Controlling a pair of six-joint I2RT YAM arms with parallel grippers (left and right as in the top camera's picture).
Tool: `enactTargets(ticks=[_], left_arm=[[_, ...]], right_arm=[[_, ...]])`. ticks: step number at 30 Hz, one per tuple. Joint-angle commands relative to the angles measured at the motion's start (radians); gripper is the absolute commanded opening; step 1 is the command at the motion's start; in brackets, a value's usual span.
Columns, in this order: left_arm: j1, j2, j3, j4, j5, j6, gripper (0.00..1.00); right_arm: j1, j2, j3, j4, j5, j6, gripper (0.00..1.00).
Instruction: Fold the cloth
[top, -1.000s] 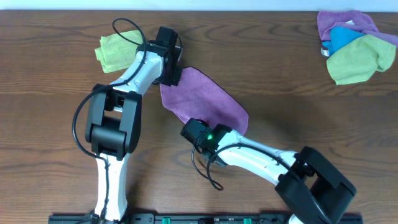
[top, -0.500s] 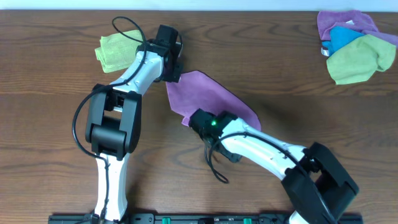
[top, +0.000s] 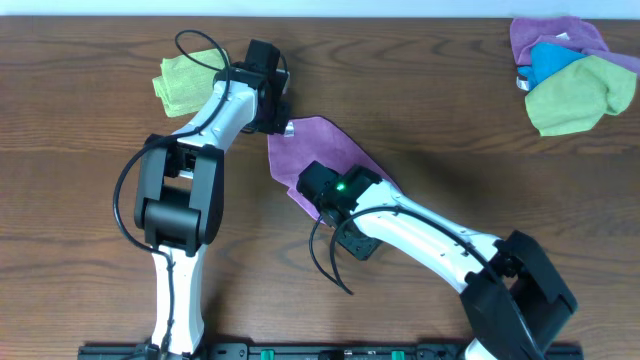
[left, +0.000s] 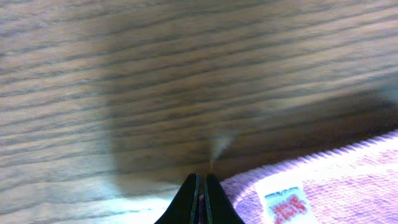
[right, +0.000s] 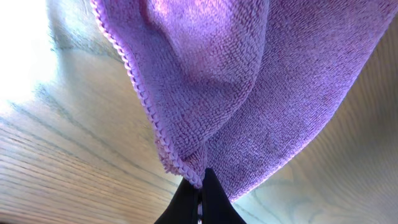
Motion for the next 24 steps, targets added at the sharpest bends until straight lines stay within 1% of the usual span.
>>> enactTargets(ticks=[1, 9, 11, 14, 21, 24], left_arm=[[0.003, 0.018, 0.072, -0.031, 0.053, -0.011, 0.06], [0.003, 0.017, 0.197, -0.161, 0.043, -0.01, 0.06], [0.002, 0.017, 0.196, -0.207, 0.063, -0.01, 0.06], [-0.001, 0.017, 0.182, -0.246, 0.13, -0.003, 0.06], [-0.029, 0.004, 0.18, -0.335, 0.128, -0.003, 0.06], [-0.031, 0.004, 0.142, -0.322, 0.13, -0.003, 0.06]], right_arm=[[-0.006, -0.003, 0.015, 0.01, -0.015, -0.003, 0.01], [-0.006, -0.003, 0.015, 0.016, -0.015, -0.003, 0.01], [-0.006, -0.003, 0.015, 0.016, -0.015, 0.002, 0.01], [-0.007, -0.003, 0.015, 0.019, -0.015, 0.005, 0.01], [-0.026, -0.003, 0.015, 0.024, -0.015, 0.005, 0.01], [-0.042, -0.003, 0.015, 0.025, -0.014, 0.005, 0.01]])
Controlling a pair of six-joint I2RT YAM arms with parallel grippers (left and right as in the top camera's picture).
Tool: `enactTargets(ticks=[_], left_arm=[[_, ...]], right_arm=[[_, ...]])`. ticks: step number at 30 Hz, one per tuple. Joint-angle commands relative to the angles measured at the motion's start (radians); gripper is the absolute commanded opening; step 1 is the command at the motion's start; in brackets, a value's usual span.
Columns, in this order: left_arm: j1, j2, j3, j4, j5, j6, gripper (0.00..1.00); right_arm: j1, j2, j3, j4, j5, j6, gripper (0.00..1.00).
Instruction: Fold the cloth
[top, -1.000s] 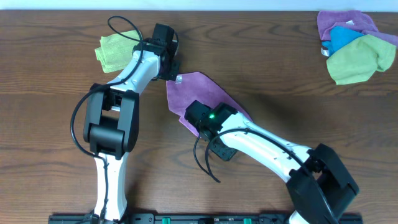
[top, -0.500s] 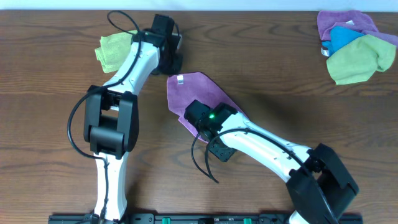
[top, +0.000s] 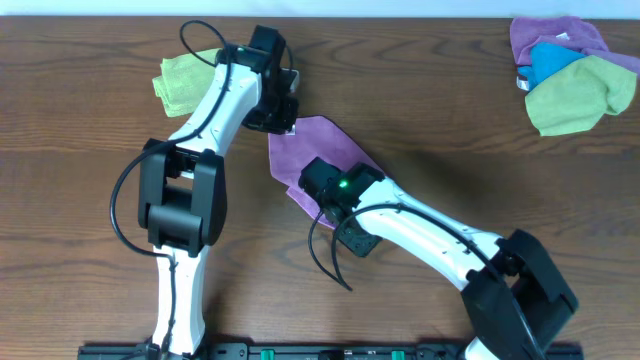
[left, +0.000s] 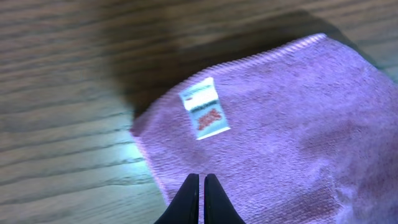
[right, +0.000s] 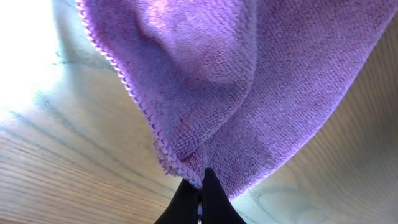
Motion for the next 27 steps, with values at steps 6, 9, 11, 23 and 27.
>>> enactTargets(ticks=[6, 9, 11, 23, 27], left_arm=[[-0.002, 0.001, -0.078, 0.067, 0.011, 0.0, 0.06], [-0.002, 0.001, -0.082, 0.095, 0.01, 0.0, 0.06], [-0.002, 0.001, -0.088, 0.113, 0.007, 0.0, 0.06], [-0.003, 0.043, -0.097, 0.149, 0.006, 0.0, 0.06], [-0.003, 0.058, -0.097, 0.153, 0.007, 0.0, 0.06]], right_arm=[[-0.04, -0.003, 0.015, 0.012, 0.0, 0.003, 0.01], [-0.042, -0.003, 0.015, 0.014, 0.0, 0.003, 0.01], [-0.042, -0.003, 0.015, 0.016, 0.0, 0.003, 0.01], [-0.042, -0.003, 0.015, 0.022, -0.001, 0.004, 0.01], [-0.042, -0.003, 0.015, 0.023, 0.0, 0.004, 0.01]])
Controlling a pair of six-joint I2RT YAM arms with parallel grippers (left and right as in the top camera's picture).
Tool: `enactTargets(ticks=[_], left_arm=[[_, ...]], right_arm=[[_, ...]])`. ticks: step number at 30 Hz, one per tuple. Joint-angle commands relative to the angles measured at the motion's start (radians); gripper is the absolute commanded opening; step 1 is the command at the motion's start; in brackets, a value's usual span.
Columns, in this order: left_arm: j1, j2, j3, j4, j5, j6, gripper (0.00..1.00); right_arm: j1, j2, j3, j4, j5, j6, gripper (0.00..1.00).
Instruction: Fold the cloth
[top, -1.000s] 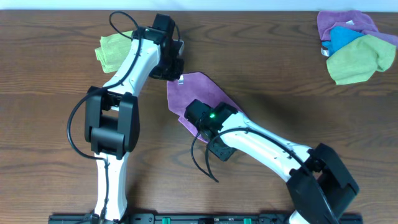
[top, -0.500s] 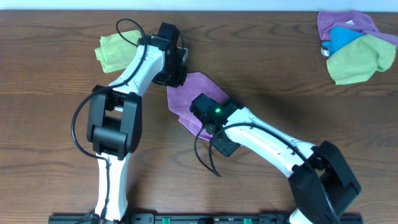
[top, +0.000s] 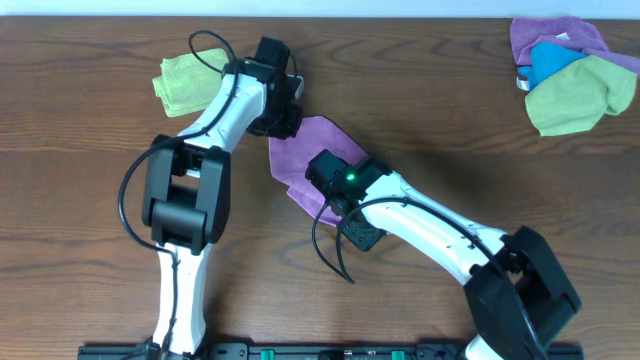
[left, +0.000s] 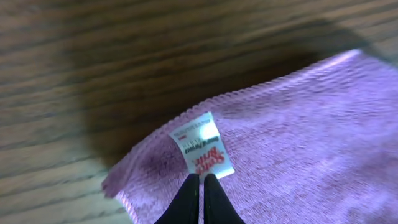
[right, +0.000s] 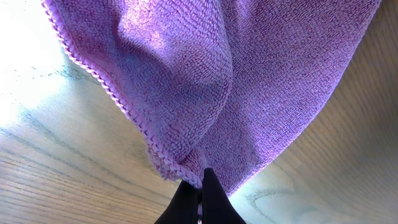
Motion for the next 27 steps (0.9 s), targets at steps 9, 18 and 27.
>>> enactTargets(ticks=[9, 18, 27], left_arm=[[0.003, 0.034, -0.011, 0.016, -0.081, 0.002, 0.06], [0.003, 0.101, -0.011, 0.03, -0.103, 0.004, 0.06], [0.003, 0.105, -0.01, 0.065, -0.11, 0.0, 0.06]], right_arm=[[-0.006, -0.003, 0.015, 0.011, -0.011, 0.003, 0.01], [-0.006, -0.003, 0.015, -0.14, -0.029, 0.019, 0.01], [-0.006, -0.003, 0.015, -0.296, -0.02, 0.053, 0.01]])
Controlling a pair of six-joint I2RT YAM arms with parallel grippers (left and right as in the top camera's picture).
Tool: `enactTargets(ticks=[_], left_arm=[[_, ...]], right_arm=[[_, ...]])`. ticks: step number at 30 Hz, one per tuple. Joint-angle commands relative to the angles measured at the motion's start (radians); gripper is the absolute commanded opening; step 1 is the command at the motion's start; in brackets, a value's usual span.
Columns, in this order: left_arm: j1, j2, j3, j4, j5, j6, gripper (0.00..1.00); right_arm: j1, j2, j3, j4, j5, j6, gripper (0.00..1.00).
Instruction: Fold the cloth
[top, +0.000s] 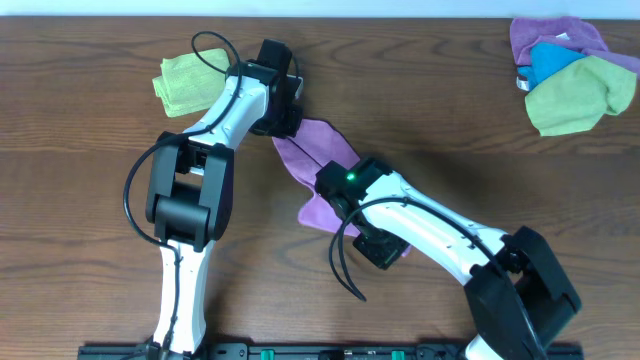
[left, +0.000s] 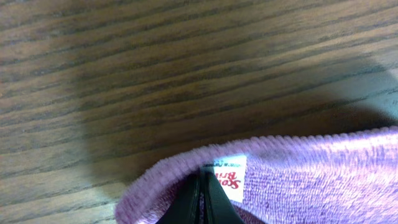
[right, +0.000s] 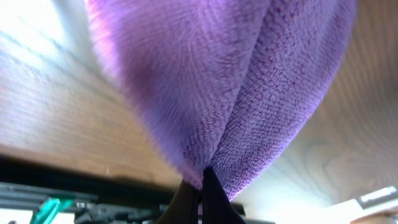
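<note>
The purple cloth (top: 318, 165) hangs as a narrow, bunched strip between both grippers over the wooden table. My left gripper (top: 284, 124) is shut on its far edge, right beside the white label (left: 229, 177); the cloth's hem (left: 180, 168) curls over the shut fingers (left: 193, 199). My right gripper (top: 345, 200) is shut on a near part of the cloth, which hangs in two folds (right: 249, 81) from the closed fingers (right: 200, 186) above the table.
A folded green cloth (top: 180, 82) lies at the back left, just beyond the left arm. At the back right corner sits a pile of purple, blue and green cloths (top: 570, 70). The table's front rail (top: 320, 350) runs along the near edge.
The cloth lay broad and mostly flat; now it is pulled into a narrow raised strip. My right gripper has moved toward the front right with it. The left fingers now have the hem at the label.
My left gripper was shut at the table by the cloth's far corner, then higher over the cloth, then down at the label, and now grips that edge. My right gripper stayed shut on the cloth's near part throughout and now holds it raised.
</note>
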Motion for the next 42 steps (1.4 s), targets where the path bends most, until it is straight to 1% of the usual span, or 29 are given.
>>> enactTargets(ticks=[1, 3, 5, 6, 7, 8, 9, 10, 14, 15, 16, 17, 18, 19, 23, 25, 28, 33, 35, 38, 42], left_arm=[[0.004, 0.079, -0.012, 0.014, -0.056, 0.0, 0.06], [0.004, 0.079, -0.012, 0.019, -0.056, 0.0, 0.06], [0.004, 0.079, -0.012, 0.024, -0.056, -0.001, 0.06], [0.004, 0.079, -0.012, 0.026, -0.056, -0.004, 0.06], [0.004, 0.079, -0.012, 0.027, -0.056, -0.005, 0.06], [0.004, 0.079, -0.012, 0.029, -0.056, -0.007, 0.06], [0.004, 0.079, -0.011, 0.03, -0.056, -0.007, 0.06], [0.004, 0.079, -0.01, 0.031, -0.057, -0.007, 0.06], [0.004, 0.079, -0.009, 0.031, -0.076, -0.007, 0.06], [0.004, 0.079, -0.009, 0.03, -0.083, -0.007, 0.06], [0.004, 0.079, -0.009, 0.029, -0.083, -0.006, 0.06], [0.004, 0.079, -0.009, 0.029, -0.082, -0.006, 0.06], [0.004, 0.079, -0.009, 0.027, -0.082, -0.006, 0.06], [0.004, 0.079, -0.009, 0.026, -0.082, -0.006, 0.06], [0.004, 0.078, -0.009, 0.025, -0.082, -0.006, 0.06], [0.004, 0.078, -0.009, 0.025, -0.082, -0.006, 0.06], [0.004, 0.078, -0.009, 0.025, -0.082, -0.007, 0.06], [0.004, 0.078, -0.009, 0.02, -0.079, -0.007, 0.06], [0.004, 0.078, -0.008, 0.014, -0.079, -0.007, 0.06], [0.004, 0.078, -0.001, -0.006, -0.079, -0.007, 0.06], [0.004, 0.078, 0.007, -0.02, -0.079, -0.007, 0.06]], right_arm=[[-0.006, -0.003, 0.014, -0.034, 0.029, 0.054, 0.01], [-0.009, -0.003, 0.014, -0.074, 0.107, 0.134, 0.01], [-0.013, -0.003, 0.014, -0.086, 0.116, 0.167, 0.01], [-0.015, -0.003, 0.014, -0.086, 0.116, 0.175, 0.05], [-0.016, -0.003, 0.014, -0.082, 0.115, 0.178, 0.29], [-0.016, -0.003, 0.014, -0.077, 0.115, 0.178, 0.65], [-0.016, -0.003, 0.014, -0.071, 0.114, 0.177, 0.97], [-0.016, -0.003, 0.014, -0.058, 0.113, 0.177, 0.99], [-0.027, -0.003, 0.014, -0.005, 0.14, 0.177, 0.99], [-0.034, -0.003, 0.014, 0.023, 0.146, 0.178, 0.95], [-0.045, -0.003, 0.014, 0.063, 0.144, 0.178, 0.86], [-0.053, -0.003, 0.014, 0.096, 0.135, 0.178, 0.73], [-0.068, -0.003, 0.014, 0.147, 0.115, 0.177, 0.44], [-0.084, -0.003, 0.014, 0.195, 0.092, 0.177, 0.03], [-0.167, -0.003, 0.014, 0.366, -0.013, 0.156, 0.01], [-0.211, -0.003, 0.014, 0.423, -0.037, 0.124, 0.01], [-0.273, -0.003, 0.014, 0.489, -0.142, 0.066, 0.01], [-0.306, -0.003, 0.014, 0.637, -0.385, 0.018, 0.02], [-0.306, 0.001, 0.014, 0.687, -0.433, 0.008, 0.01], [-0.309, 0.021, 0.014, 0.727, -0.497, 0.008, 0.01], [-0.312, 0.047, 0.014, 0.716, -0.536, 0.008, 0.01]])
